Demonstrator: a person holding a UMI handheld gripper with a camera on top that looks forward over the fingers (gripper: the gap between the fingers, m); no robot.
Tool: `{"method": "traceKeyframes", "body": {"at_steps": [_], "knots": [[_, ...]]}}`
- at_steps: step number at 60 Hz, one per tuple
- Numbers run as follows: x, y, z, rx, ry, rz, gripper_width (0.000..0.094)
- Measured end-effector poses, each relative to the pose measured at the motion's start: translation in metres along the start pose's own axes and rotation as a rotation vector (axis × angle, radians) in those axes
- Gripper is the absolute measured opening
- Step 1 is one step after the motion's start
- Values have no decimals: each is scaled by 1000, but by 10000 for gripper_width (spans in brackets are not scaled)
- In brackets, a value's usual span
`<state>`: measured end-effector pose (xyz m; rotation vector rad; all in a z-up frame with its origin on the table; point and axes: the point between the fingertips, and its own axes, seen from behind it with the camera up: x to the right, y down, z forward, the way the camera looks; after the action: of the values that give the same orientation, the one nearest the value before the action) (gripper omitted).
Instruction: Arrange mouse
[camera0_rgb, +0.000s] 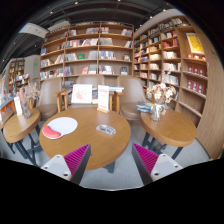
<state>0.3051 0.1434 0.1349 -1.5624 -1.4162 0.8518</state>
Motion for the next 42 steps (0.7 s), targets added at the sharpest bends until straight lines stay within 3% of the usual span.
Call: {"method": "traceKeyframes", "body": {"at_steps": [15,42], "knots": [[-17,14,86,-13,-54,11,857],[-8,21,220,-77,-26,-19,857]]}}
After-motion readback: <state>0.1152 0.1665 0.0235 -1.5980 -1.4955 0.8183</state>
